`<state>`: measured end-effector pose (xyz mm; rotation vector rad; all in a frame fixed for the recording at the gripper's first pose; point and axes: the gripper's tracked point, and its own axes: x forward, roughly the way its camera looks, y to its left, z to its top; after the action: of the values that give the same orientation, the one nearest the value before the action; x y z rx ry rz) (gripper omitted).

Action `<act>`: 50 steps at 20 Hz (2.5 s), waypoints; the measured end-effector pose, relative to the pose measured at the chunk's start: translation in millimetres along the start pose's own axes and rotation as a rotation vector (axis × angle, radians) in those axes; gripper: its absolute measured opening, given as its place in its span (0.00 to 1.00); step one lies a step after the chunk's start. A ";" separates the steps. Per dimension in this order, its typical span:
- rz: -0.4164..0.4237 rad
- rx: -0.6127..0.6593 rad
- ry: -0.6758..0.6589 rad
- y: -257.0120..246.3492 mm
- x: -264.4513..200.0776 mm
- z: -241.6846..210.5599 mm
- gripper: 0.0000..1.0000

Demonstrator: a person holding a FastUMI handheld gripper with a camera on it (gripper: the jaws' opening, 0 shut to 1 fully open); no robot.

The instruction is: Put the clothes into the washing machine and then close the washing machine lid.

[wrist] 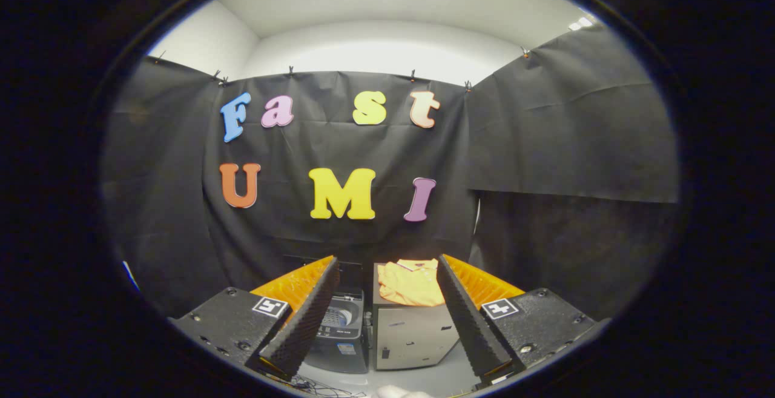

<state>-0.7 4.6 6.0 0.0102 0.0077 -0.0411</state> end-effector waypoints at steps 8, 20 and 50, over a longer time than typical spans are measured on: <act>-0.007 -0.009 -0.004 -0.1 5.1 4.5 1.00; -0.023 -0.021 -0.035 -39.8 106.8 36.4 1.00; 0.026 0.043 0.557 -136.9 521.8 -213.8 1.00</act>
<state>513.4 -151.3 -213.3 0.0650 0.5639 -0.0110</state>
